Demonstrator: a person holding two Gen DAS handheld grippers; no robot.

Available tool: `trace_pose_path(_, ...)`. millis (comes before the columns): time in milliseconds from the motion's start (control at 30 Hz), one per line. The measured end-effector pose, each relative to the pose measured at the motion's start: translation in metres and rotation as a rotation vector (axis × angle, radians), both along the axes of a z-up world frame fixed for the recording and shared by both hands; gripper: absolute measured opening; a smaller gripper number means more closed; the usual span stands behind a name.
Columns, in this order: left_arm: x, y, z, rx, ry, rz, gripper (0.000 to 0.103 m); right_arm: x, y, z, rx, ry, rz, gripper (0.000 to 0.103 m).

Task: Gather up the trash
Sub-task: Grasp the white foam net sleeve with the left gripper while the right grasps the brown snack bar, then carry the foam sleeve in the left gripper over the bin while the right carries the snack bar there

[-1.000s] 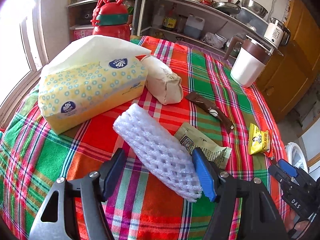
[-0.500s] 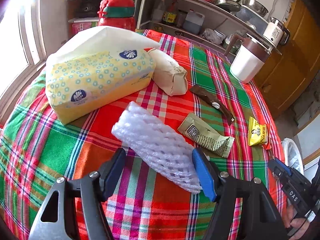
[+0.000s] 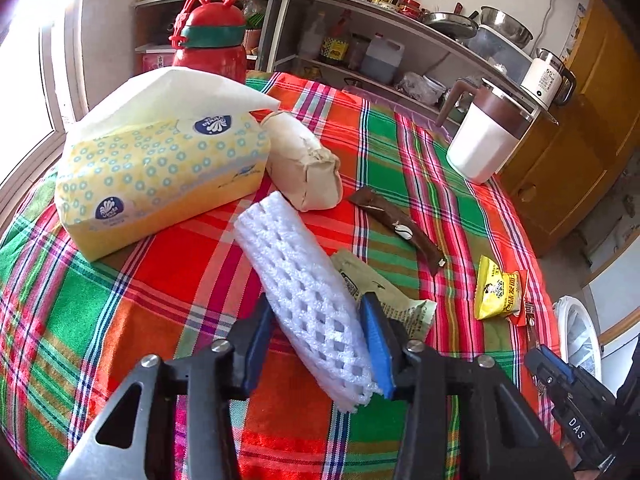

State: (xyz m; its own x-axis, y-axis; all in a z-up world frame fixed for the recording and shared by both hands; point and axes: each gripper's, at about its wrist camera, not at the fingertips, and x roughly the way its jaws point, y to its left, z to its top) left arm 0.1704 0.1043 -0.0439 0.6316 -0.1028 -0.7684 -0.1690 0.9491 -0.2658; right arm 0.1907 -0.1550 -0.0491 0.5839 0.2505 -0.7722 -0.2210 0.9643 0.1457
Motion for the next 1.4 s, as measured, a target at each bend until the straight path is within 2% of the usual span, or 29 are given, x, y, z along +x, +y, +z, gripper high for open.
trace_pose_path(67, 0.0, 0.001, 0.001, -0.008, -0.004, 0.003, 0.038, -0.002, -0.002, 0.001, 0.008, -0.001, -0.004, 0.019)
trace_pose_path(167, -0.004, -0.002, 0.004, 0.012, -0.013, -0.016, 0.037, -0.006, -0.003, 0.002, 0.016, -0.009, -0.009, 0.019)
trace_pose_path(333, -0.016, -0.011, 0.015, 0.053, -0.051, -0.069, 0.036, -0.012, -0.006, 0.007, 0.029, -0.03, -0.022, 0.019)
trace_pose_path(767, -0.051, -0.04, 0.053, 0.056, -0.142, -0.198, 0.036, -0.038, -0.017, 0.028, 0.073, -0.08, -0.045, 0.019)
trace_pose_path(1067, -0.063, -0.085, 0.072, 0.065, -0.183, -0.324, 0.036, -0.06, -0.04, 0.047, 0.095, -0.127, -0.093, 0.019)
trace_pose_path(1400, -0.065, -0.143, 0.084, 0.054, -0.207, -0.445, 0.036, -0.085, -0.086, 0.059, 0.094, -0.16, -0.187, 0.019)
